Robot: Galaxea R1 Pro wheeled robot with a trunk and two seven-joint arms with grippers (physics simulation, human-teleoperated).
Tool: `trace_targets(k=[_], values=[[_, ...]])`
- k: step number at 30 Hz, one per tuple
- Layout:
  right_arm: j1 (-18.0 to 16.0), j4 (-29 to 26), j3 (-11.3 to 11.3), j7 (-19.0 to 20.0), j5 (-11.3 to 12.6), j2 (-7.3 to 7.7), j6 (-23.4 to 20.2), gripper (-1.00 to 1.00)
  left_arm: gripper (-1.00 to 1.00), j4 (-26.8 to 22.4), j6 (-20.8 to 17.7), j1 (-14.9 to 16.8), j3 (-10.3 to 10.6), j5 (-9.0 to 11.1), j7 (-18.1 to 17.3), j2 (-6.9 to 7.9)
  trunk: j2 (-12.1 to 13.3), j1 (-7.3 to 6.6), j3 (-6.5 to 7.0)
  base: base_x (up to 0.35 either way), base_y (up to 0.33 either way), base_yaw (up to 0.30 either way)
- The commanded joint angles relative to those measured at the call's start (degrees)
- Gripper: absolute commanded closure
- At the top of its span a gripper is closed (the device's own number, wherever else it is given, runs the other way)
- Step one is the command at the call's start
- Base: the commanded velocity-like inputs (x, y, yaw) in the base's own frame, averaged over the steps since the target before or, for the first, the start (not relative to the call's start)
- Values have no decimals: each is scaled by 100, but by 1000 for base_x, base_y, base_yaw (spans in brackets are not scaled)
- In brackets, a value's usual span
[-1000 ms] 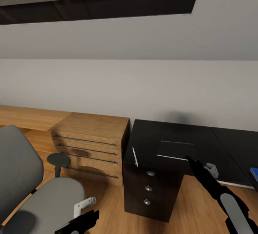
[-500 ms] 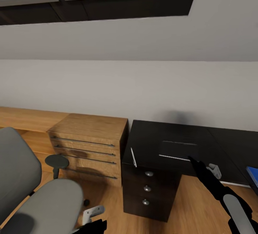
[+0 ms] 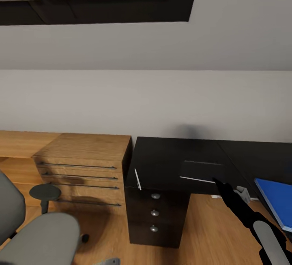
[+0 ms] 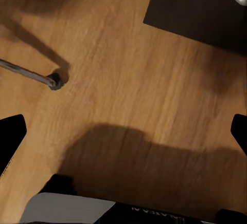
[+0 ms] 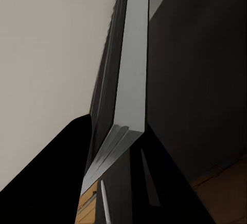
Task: In the bedroom, organize the workspace by keeping the computer under the desk, ensuring the monitor is on the desk, placing the keyboard on the desk next to the monitor, placing the mouse on the desk next to the keyboard, moving the folder from the swivel chair onto the desk next to the mouse, stacking the notebook on top of the folder with the pen on top of the notebook, and positioning the swivel chair next to the desk.
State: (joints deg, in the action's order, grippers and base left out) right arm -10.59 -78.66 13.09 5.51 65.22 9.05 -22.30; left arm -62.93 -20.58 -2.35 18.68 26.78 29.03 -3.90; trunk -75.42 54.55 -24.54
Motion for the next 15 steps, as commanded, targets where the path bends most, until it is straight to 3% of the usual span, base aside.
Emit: trace_targets(k=[1,6,9,15], values=[[-5,0,9,7,27,-4,-36,100,-100,69,188,-1,111,-4,42,4,-3,0,-2,0,-19,-273],[-5,0,9,-2,26,-7,-32,100,-100,178,586,1,256,-75,31,113,-3,0,10,0,-8,-278],[-5,0,9,-5,25,-8,-24,100,-100,188,671,-1,282,-79,26,235,-3,0,15,0,-24,-284],[-5,12,9,-6,18,-11,7,100,-100,199,708,3,300,-77,24,293,-3,0,17,0,-139,-289]])
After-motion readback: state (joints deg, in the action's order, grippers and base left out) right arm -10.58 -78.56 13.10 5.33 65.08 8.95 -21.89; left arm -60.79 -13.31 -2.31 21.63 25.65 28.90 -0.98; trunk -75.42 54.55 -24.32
